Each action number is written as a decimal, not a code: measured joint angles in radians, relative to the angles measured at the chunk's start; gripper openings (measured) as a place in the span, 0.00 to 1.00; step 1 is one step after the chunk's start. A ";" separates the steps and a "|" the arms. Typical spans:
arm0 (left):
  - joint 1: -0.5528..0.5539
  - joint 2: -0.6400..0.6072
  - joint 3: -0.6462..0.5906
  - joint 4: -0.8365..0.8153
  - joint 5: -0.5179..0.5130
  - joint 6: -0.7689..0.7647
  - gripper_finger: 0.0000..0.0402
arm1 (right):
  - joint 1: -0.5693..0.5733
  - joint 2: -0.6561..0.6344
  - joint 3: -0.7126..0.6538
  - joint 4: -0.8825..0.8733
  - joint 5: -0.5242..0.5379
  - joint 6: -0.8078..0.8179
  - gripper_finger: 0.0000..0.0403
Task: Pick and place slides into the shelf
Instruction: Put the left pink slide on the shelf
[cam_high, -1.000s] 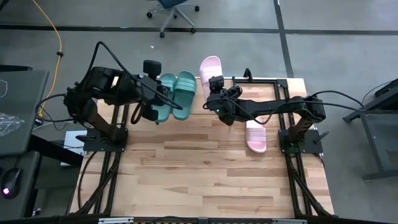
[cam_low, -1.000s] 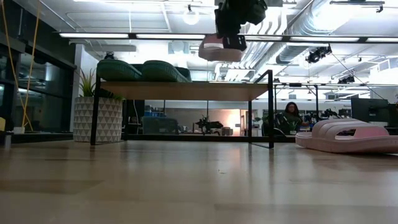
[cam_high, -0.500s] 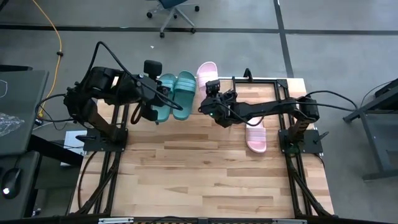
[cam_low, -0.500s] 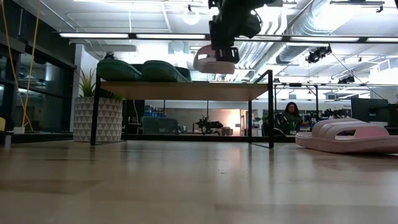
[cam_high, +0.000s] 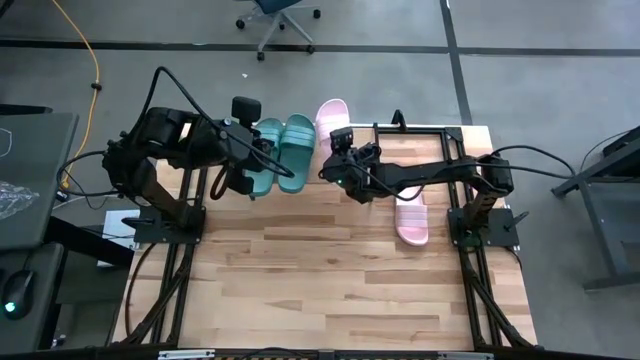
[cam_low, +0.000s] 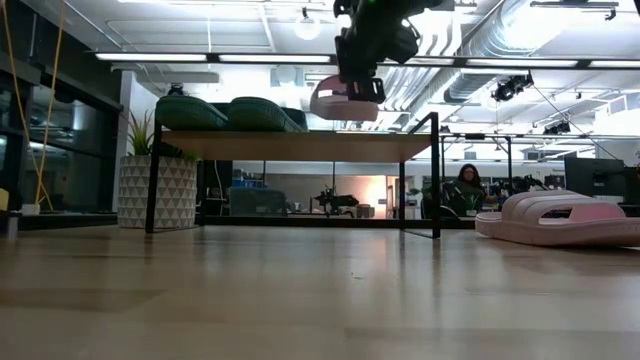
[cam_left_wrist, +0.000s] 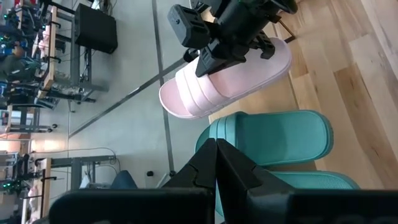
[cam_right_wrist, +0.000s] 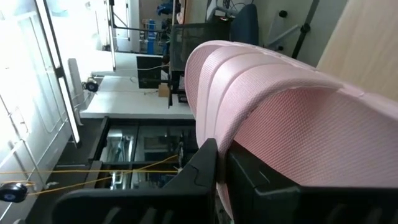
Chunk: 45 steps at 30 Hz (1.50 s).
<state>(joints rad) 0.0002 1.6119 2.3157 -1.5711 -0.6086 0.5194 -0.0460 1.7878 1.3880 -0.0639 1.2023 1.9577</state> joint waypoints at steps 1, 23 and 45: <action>0.000 0.000 0.000 0.000 0.000 0.000 0.00 | 0.000 0.000 0.000 0.000 -0.001 0.001 0.03; 0.000 0.000 0.000 0.000 0.000 0.027 0.00 | 0.028 0.000 0.000 -0.004 -0.005 0.061 0.20; 0.000 0.000 0.000 0.000 0.000 0.032 0.00 | 0.019 -0.023 -0.001 -0.252 -0.065 0.329 0.20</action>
<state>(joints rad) 0.0006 1.6119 2.3157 -1.5711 -0.6086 0.5515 -0.0266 1.7653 1.3869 -0.3156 1.1375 2.2864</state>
